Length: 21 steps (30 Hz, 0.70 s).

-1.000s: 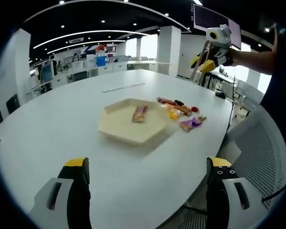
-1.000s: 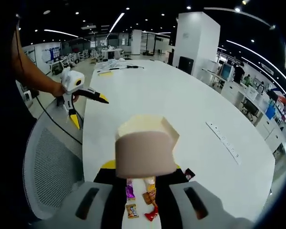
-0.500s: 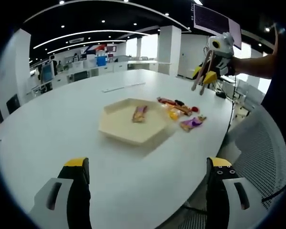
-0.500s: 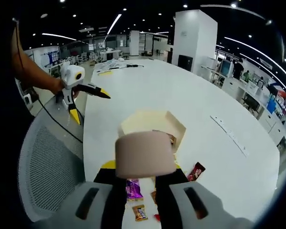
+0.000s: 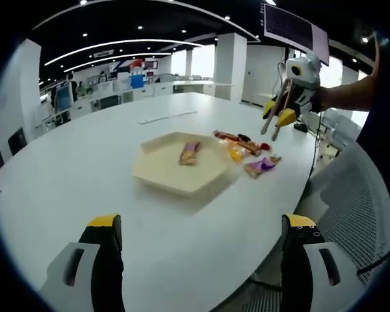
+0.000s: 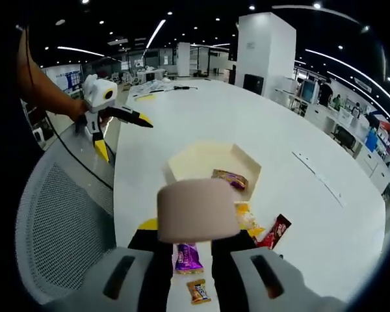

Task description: Place the target food into the container with the food tongs after gripping and lifting it, then release it inside without dropping or visibly crushing the food.

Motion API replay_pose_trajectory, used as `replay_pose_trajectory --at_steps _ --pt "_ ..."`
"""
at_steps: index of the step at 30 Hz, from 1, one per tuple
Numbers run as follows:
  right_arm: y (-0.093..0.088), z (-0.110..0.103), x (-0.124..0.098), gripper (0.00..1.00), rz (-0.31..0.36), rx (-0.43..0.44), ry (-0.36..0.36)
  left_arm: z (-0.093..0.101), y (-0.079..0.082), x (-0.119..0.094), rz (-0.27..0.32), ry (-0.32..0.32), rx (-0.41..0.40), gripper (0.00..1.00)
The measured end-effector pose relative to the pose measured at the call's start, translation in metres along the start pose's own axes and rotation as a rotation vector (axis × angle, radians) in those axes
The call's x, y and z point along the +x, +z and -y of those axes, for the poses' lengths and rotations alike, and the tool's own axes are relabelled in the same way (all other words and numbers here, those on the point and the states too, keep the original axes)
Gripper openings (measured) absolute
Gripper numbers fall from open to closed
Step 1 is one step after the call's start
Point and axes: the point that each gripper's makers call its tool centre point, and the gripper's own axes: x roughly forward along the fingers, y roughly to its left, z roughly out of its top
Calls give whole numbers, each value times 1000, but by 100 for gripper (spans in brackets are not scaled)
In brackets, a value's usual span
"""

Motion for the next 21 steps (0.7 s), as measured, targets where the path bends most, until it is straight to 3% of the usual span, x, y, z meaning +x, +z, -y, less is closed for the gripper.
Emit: replay_pose_trajectory --at_steps 21 --pt "-30 -7 24 21 -38 5 -2 -1 -1 0 -4 1 -9 99"
